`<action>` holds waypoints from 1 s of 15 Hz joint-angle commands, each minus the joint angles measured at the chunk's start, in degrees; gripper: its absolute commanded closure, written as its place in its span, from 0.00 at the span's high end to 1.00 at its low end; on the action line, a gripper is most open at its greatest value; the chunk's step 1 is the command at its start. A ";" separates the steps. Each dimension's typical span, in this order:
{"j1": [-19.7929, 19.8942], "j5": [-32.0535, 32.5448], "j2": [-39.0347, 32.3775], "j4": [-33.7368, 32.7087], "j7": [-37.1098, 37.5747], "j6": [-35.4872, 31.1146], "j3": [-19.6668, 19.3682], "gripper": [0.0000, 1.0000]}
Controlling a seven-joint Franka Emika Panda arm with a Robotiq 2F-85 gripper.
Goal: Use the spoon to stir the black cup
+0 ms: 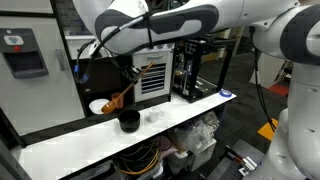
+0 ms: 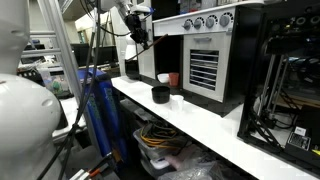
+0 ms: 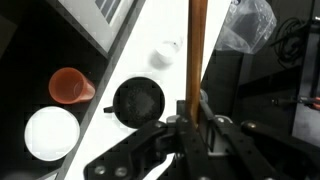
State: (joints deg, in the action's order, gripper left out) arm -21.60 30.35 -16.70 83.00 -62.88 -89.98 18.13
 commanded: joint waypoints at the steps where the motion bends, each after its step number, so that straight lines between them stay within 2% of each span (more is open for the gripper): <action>1: 2.85 -10.93 -0.10 -0.46 -0.11 -1.76 -0.04 0.03; 6: 4.76 -25.49 -2.29 2.09 5.64 -8.33 -0.08 0.03; 9: 4.67 -32.05 -4.85 3.35 11.85 -13.80 -0.05 0.03; 13: 3.75 -36.17 -8.41 5.03 22.35 -23.69 -0.11 0.03; 15: 2.78 -35.23 -10.55 5.14 28.07 -28.99 -0.39 0.03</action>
State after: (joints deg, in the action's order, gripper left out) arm -18.13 -4.41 -25.53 87.01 -41.17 -112.60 17.81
